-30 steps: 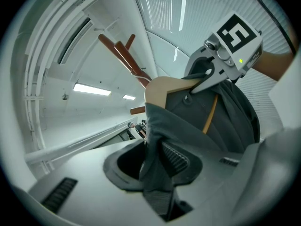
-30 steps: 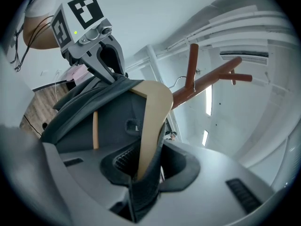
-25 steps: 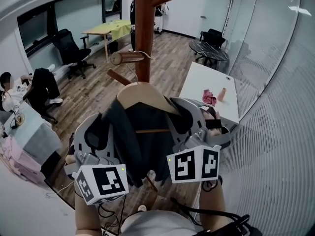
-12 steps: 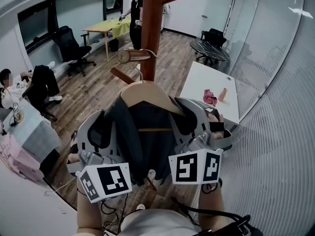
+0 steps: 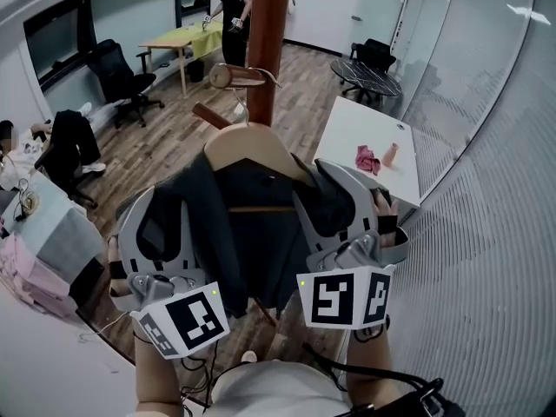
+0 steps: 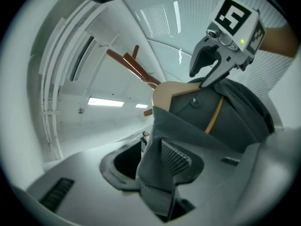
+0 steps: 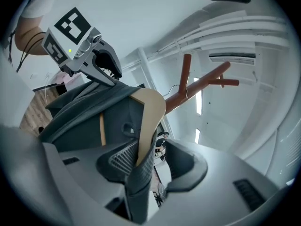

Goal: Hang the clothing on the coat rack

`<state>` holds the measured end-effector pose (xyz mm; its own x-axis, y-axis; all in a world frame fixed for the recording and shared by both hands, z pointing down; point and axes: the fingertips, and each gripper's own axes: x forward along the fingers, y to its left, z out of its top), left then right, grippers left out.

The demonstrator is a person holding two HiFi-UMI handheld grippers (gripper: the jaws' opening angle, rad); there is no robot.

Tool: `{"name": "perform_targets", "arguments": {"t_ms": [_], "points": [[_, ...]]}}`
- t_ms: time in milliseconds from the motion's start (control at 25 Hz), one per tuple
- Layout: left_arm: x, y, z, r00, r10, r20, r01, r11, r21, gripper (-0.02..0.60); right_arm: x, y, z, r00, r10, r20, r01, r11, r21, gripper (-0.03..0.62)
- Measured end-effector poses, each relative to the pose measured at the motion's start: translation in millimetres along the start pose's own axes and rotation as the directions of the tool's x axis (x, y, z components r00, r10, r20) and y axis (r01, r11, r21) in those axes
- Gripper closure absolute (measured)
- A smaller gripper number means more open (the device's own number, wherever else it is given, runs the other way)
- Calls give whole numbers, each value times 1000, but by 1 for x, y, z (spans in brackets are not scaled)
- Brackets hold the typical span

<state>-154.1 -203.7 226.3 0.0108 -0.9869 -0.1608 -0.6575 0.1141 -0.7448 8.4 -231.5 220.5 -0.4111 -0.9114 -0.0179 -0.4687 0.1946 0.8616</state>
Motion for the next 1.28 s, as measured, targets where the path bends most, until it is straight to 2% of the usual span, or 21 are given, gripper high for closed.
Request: {"name": "perform_targets", "arguments": {"t_ms": [120, 200, 440, 520, 600, 680, 800, 1000, 1280], "points": [[-15, 21, 19, 986, 114, 119, -120, 992, 45, 443, -8, 1, -1, 1000, -23, -11, 24, 1000, 10, 411], [-26, 27, 34, 975, 142, 173, -151, 988, 40, 445, -16, -1, -4, 999, -33, -9, 33, 999, 24, 411], [-34, 11, 41, 979, 75, 190, -74, 997, -12, 450, -27, 7, 3, 999, -45, 0, 45, 996, 74, 419], [-37, 8, 42, 979, 65, 191, -63, 998, -19, 465, -30, 13, 7, 999, -42, 10, 41, 997, 72, 470], [-38, 1, 40, 983, 38, 182, -33, 999, -28, 507, -33, 19, 9, 999, -35, 10, 34, 996, 77, 527], [-39, -10, 37, 985, -9, 170, 17, 999, -47, 546, -36, 25, 10, 1000, -29, 11, 28, 995, 91, 544], [-41, -27, 27, 988, -58, 140, 72, 993, -97, 566, -42, 32, 11, 999, -29, 14, 28, 994, 105, 567], [-45, -41, 13, 990, -110, 92, 124, 978, -166, 568, -48, 43, 12, 1000, -26, 16, 24, 989, 143, 574], [-48, -48, -1, 989, -133, 59, 142, 973, -180, 569, -49, 59, 10, 1000, 4, -13, -2, 989, 147, 576]]}}
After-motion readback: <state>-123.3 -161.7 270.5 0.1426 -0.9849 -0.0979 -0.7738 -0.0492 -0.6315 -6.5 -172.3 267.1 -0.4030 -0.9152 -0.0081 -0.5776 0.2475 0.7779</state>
